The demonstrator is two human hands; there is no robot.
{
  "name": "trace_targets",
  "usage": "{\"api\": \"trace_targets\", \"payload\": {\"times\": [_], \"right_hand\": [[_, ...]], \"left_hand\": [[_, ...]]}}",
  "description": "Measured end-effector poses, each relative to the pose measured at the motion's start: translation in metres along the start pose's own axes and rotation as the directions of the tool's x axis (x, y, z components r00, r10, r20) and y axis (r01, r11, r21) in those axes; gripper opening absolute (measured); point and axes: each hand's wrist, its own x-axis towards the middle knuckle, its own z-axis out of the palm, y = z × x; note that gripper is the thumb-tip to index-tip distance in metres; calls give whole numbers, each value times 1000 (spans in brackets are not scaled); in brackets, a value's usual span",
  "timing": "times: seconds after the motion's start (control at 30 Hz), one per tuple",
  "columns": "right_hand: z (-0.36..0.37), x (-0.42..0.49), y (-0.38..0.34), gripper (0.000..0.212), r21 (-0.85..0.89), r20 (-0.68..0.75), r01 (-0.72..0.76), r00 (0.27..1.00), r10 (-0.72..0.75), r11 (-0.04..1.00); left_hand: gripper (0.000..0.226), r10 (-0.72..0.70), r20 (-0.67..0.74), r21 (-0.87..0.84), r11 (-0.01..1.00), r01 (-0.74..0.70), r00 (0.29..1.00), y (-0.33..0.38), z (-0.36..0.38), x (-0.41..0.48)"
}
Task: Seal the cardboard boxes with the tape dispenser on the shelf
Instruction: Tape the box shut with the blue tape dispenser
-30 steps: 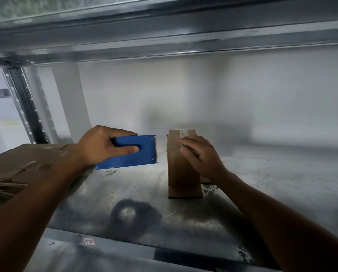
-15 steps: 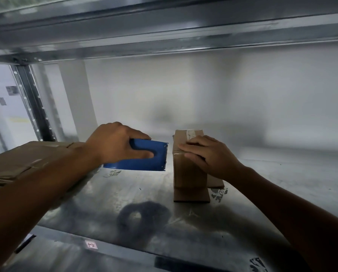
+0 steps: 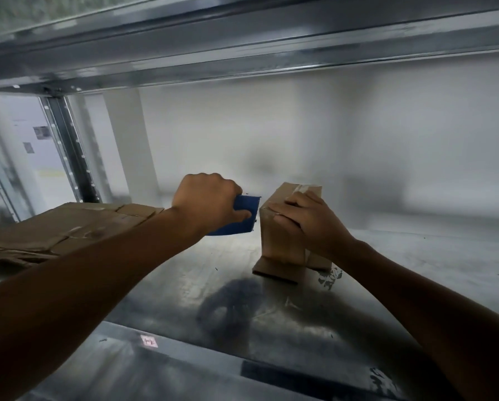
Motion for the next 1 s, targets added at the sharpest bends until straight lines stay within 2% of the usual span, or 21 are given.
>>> {"api": "trace_targets", "payload": {"times": [0.07, 0.13, 0.2, 0.27, 0.37, 0.53, 0.6, 0.7, 0.73, 0.83, 1.0], "right_hand": [[-2, -7, -4, 47, 4, -63, 22, 998, -22, 1000], [-5, -13, -4, 44, 18, -76, 35, 997, -33, 999], [-10, -13, -5, 46, 29, -59, 35, 998, -34, 999], [-12, -14, -7, 46, 27, -78, 42, 996, -40, 999], [-7, -20, -9, 45, 64, -138, 54, 989, -45, 996], [2, -20, -11, 41, 198, -196, 25, 981, 15, 980], [6, -21, -14, 36, 333, -228, 16, 972, 64, 943], [4, -25, -14, 33, 621, -227, -1, 957, 180, 784], [3, -26, -13, 34, 636, -222, 3, 958, 180, 771], [4, -26, -9, 34, 525, -237, 30, 965, 112, 850], [10, -22, -21, 31, 468, -347, 74, 932, 106, 880]], "left_hand": [[36, -37, 82, 73, 997, 31, 996, -9, 3, 5], [42, -139, 164, 10, 990, 139, 977, -29, 10, -1], [47, -251, 131, -147, 952, 270, 959, -46, 21, -17], [49, -330, 47, -257, 908, 331, 943, -49, 26, -30], [51, -348, -27, -231, 914, 333, 937, -36, 35, -48], [55, -383, 14, -223, 899, 376, 924, -22, 47, -64], [56, -404, 22, -208, 893, 400, 914, -21, 49, -69], [54, -420, 52, -201, 884, 422, 906, -23, 53, -72], [54, -428, 74, -199, 878, 434, 901, -25, 54, -73], [54, -460, 121, -197, 858, 475, 880, -26, 56, -77], [53, -478, 171, -197, 840, 505, 862, -20, 59, -85]]}}
